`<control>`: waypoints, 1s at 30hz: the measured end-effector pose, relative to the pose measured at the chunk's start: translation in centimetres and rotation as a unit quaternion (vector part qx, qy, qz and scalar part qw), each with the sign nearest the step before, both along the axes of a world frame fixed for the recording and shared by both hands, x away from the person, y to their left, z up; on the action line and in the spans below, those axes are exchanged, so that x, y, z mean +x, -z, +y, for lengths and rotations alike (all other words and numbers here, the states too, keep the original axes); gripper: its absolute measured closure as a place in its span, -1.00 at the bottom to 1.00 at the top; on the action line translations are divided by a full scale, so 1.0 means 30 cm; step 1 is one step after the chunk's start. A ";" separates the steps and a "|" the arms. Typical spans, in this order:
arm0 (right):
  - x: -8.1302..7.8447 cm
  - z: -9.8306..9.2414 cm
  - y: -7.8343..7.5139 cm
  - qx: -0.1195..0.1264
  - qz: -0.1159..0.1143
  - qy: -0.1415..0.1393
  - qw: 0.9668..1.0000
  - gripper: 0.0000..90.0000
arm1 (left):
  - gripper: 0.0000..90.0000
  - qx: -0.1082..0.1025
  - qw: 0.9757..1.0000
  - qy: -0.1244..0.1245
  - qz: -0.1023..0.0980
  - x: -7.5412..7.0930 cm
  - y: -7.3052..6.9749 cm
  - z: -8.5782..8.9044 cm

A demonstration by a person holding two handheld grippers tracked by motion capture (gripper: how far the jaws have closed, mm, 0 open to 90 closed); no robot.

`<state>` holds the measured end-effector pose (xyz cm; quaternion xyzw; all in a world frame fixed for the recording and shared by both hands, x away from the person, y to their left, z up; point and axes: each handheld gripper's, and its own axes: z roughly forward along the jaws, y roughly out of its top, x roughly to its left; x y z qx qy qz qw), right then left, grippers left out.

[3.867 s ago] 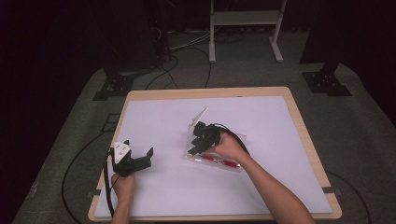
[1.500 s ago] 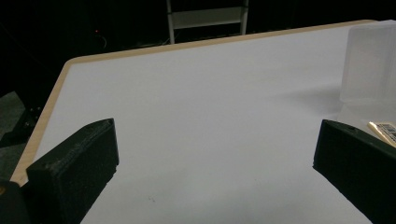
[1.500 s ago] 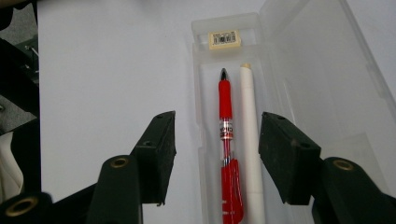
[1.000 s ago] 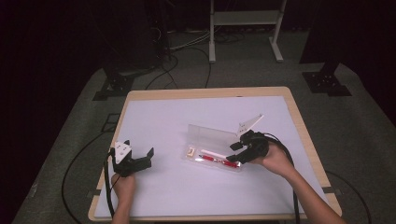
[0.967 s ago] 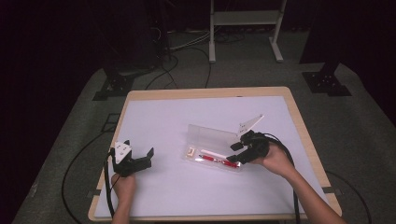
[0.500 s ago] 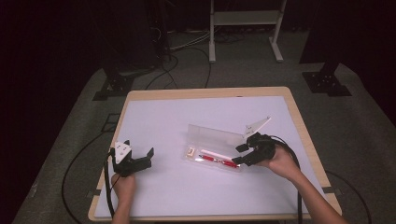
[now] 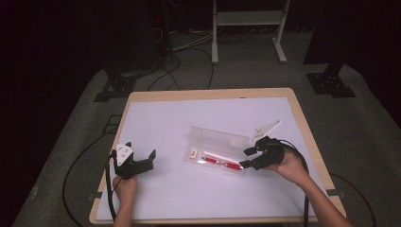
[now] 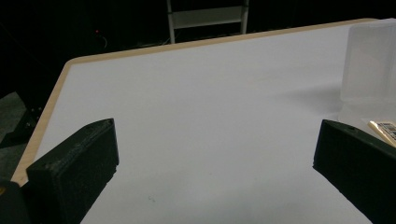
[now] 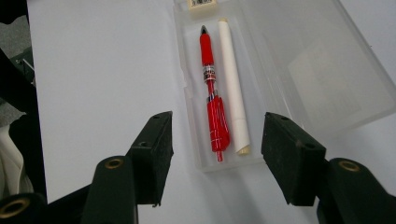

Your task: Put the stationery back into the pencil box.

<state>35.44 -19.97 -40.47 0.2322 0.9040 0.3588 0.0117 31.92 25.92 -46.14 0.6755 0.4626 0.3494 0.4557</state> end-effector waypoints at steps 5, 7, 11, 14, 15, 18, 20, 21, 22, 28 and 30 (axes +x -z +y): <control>-0.006 -0.018 0.002 -0.001 0.000 0.005 1.000 -0.07 | -1.00 0.000 1.000 0.000 0.000 0.000 0.000 0.000; -0.007 -0.026 0.005 0.001 0.000 0.007 1.000 -0.07 | -1.00 0.000 1.000 0.000 0.000 0.000 0.000 0.000; -0.012 -0.039 0.009 0.001 0.002 0.011 1.000 -0.07 | -1.00 0.001 1.000 0.000 0.000 0.000 0.000 0.000; -0.015 -0.049 0.013 0.002 0.001 0.013 1.000 -0.08 | -1.00 0.001 1.000 0.000 0.000 0.000 0.000 0.000; -0.017 -0.053 0.015 0.001 0.002 0.015 1.000 -0.08 | -1.00 0.001 1.000 0.000 0.000 0.000 0.000 0.000; -0.022 -0.065 0.018 0.003 0.001 0.017 1.000 -0.08 | -1.00 0.002 1.000 0.000 0.001 0.000 0.000 -0.001; -0.026 -0.072 0.020 0.003 0.003 0.020 1.000 -0.08 | -1.00 0.002 1.000 0.000 0.000 0.000 0.000 -0.001; -0.027 -0.077 0.021 0.004 0.002 0.020 1.000 -0.08 | -1.00 0.002 1.000 0.000 0.001 -0.001 0.000 -0.001; -0.028 -0.081 0.023 0.003 0.003 0.021 1.000 -0.08 | -1.00 0.002 1.000 0.000 0.001 -0.001 0.000 -0.001; -0.035 -0.108 0.034 0.004 0.002 0.029 1.000 -0.09 | -1.00 0.002 1.000 0.000 0.000 -0.001 0.000 -0.002; -0.038 -0.116 0.038 0.005 0.003 0.032 0.999 -0.09 | -1.00 0.001 1.000 0.000 -0.001 -0.001 0.001 -0.003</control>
